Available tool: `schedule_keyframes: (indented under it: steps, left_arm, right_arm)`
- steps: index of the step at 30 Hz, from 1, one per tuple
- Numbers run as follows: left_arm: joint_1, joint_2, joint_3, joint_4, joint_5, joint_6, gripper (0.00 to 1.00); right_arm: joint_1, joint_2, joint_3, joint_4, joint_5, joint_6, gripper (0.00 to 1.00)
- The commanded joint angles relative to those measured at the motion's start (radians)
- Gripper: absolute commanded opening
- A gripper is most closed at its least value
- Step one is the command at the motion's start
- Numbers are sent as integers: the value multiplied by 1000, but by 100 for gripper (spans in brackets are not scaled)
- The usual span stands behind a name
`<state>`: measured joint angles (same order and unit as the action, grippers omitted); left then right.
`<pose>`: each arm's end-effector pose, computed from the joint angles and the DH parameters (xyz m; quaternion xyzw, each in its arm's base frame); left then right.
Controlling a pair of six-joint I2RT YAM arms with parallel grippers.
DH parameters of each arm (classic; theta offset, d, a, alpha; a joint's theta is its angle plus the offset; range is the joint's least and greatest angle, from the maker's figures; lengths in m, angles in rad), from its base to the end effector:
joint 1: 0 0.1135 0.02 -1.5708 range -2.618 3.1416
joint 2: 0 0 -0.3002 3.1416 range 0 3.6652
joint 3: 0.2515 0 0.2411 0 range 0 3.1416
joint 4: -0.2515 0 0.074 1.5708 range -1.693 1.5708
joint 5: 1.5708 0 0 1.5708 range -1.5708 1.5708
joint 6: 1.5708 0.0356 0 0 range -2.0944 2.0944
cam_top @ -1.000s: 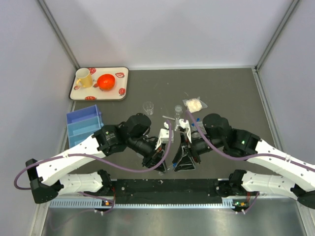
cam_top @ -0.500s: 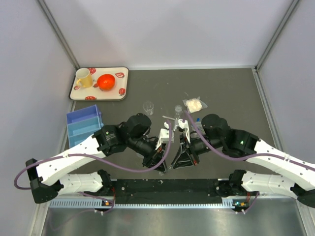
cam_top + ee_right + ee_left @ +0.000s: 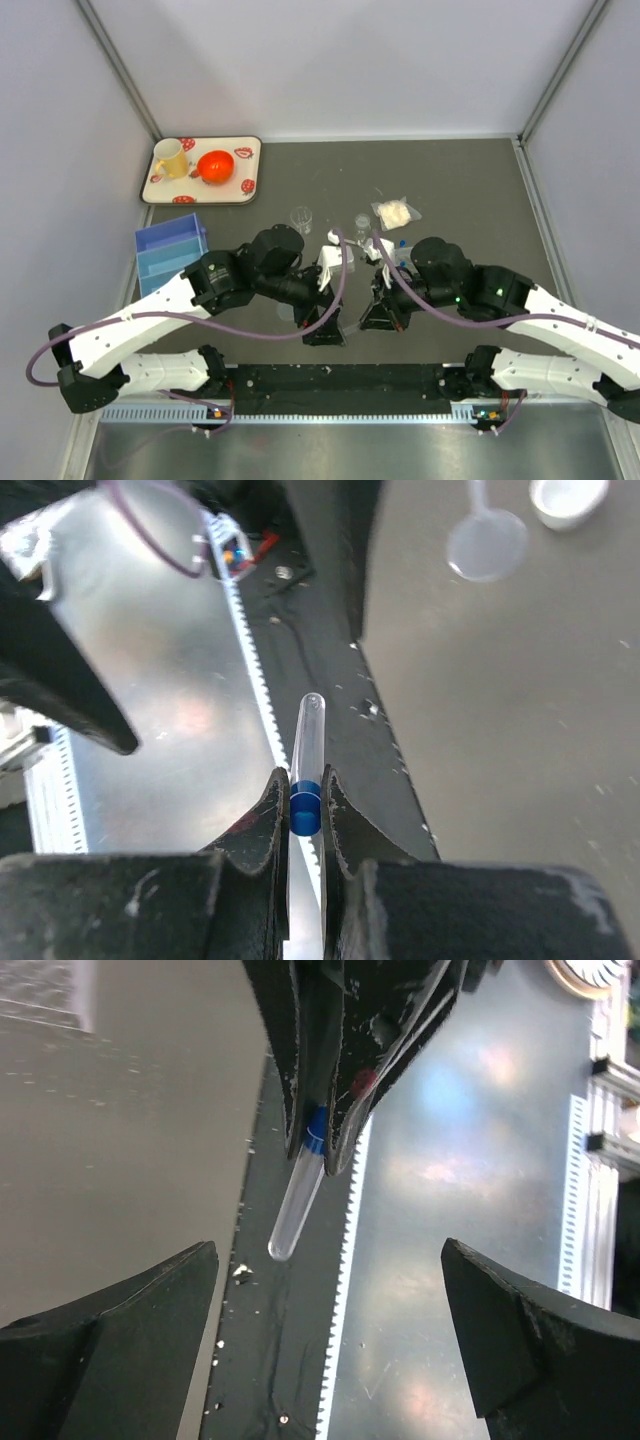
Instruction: Organize the chemistry lab equipment
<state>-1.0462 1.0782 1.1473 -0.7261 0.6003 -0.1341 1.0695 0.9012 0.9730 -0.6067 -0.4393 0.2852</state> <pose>0.0771 -0.1734 0.3909 0.4947 0.7122 -0.4550 0.2025 0.0606 0.1420 0.3713 -0.4238 0.7424 0.4504 0.2579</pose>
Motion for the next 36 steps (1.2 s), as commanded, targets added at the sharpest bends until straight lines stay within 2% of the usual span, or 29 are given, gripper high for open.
schedule_keyframes:
  steps: [1,2,5,7,11,14,26,36]
  left_arm:
    - [-2,6,98,-44,-267,-45,99]
    - [-2,9,109,-62,-404,-76,99]
    - [-2,23,127,-121,-627,-122,98]
    - [-2,22,115,-125,-661,-122,98]
    - [-2,11,89,-102,-666,-113,97]
    - [0,2,81,-98,-668,-114,97]
    - [6,-75,-7,-22,-629,-105,98]
    - [9,-77,-27,4,-606,-99,98]
  right_arm:
    - [-28,8,92,-163,253,-29,0]
    - [-42,13,113,-221,316,-24,0]
    - [-144,41,135,-316,401,-15,0]
    - [-201,59,127,-343,425,-17,0]
    - [-295,119,115,-386,557,5,0]
    - [-302,179,115,-406,625,6,0]
    - [-365,350,147,-406,689,0,0]
    - [-398,479,207,-303,654,2,0]
